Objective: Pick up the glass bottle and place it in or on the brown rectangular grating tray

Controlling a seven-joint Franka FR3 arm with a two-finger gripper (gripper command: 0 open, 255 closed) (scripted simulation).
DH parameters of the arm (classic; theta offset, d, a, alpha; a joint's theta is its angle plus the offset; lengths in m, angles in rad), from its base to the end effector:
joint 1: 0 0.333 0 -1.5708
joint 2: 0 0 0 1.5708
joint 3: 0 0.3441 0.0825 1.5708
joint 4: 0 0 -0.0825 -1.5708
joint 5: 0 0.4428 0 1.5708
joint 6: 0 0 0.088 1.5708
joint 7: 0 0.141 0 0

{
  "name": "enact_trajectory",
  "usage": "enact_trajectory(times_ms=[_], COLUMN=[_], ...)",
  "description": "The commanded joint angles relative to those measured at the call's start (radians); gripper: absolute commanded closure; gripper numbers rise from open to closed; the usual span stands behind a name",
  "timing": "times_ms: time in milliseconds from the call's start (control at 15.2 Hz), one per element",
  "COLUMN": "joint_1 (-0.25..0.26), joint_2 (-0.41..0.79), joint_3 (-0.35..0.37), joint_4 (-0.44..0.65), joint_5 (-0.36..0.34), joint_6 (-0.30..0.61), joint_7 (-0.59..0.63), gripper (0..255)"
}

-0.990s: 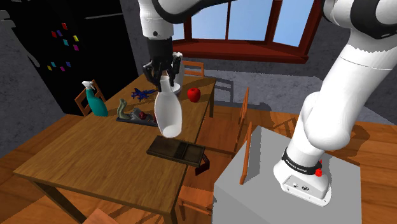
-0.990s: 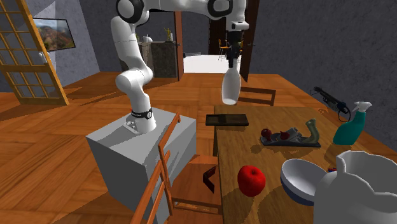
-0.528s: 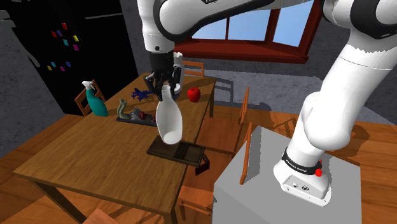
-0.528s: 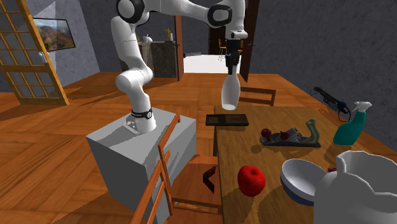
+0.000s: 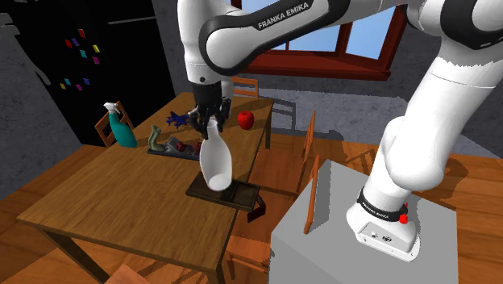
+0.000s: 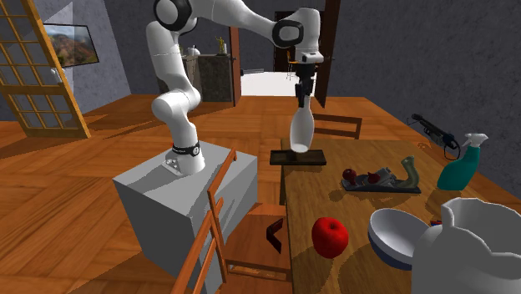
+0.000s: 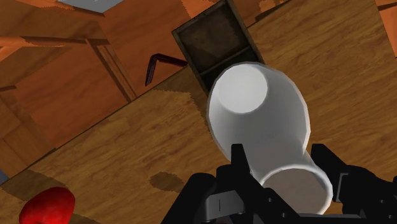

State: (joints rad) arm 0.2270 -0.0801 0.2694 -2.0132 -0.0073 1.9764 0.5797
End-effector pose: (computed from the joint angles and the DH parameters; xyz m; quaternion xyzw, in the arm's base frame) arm 0.5201 0.2836 0.4640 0.9989 -0.0405 0.0245 0.0017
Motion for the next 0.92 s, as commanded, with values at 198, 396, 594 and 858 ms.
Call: enact_trajectory(times_ms=[198,396,594,858], joint_1=[0.0,0.0,0.0,0.0], joint_2=[0.006,0.006,0.006,0.006], joint_3=[0.0,0.0,0.0,0.0], joint_4=[-0.03,-0.03,-0.03,-0.03], joint_5=[-0.002,-0.002,-0.002,-0.002], joint_6=[0.036,0.036,0.036,0.036], joint_7=[0.002,0.002,0.002,0.002], gripper=[255,255,0,0])
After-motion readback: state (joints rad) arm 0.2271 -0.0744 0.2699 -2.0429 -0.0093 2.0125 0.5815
